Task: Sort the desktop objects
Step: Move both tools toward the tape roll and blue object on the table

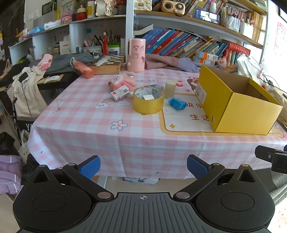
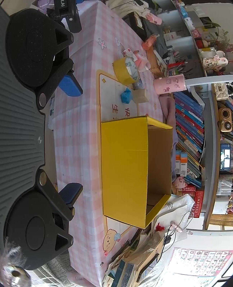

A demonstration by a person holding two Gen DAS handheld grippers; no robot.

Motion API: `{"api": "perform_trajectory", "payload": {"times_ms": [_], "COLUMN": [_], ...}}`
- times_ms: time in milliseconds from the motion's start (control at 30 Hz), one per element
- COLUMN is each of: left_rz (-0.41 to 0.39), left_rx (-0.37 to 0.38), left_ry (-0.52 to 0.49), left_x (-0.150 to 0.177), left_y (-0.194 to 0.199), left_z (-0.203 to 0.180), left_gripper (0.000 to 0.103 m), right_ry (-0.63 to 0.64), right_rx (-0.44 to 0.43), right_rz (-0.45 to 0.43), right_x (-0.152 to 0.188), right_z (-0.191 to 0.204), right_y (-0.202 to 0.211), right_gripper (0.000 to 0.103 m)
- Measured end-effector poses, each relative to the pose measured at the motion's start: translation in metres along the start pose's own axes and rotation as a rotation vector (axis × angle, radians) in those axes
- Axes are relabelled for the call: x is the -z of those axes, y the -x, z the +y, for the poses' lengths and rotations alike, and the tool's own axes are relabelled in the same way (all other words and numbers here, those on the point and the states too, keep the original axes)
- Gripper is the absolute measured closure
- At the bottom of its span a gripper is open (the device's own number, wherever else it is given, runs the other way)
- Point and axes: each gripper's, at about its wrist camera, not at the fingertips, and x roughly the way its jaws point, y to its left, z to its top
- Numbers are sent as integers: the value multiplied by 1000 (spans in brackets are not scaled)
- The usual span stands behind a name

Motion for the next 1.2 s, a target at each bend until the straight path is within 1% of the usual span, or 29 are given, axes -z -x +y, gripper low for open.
{"api": "perform_trajectory", "payload": {"times_ms": [467, 633, 833, 1200], "left_rz": [9, 24, 48, 32], "left_rx": [3, 1, 4, 17], "left_ry": [-13, -9, -17, -41], "left_x": [0, 0, 1, -2], "left_y": [-2, -5, -11, -9], "left_z": [-2, -1, -2, -2], "left_gripper": [0, 0, 0, 0], "right_ry": [-7, -17, -24, -2], "right_rx": [0, 2, -1, -20], "right_rz": [5, 5, 38, 22], "right_x": [0, 0, 1, -1], "right_z": [-3, -6, -5, 2], "right_y": [-1, -2, -9, -10], "right_gripper": [0, 0, 0, 0]}}
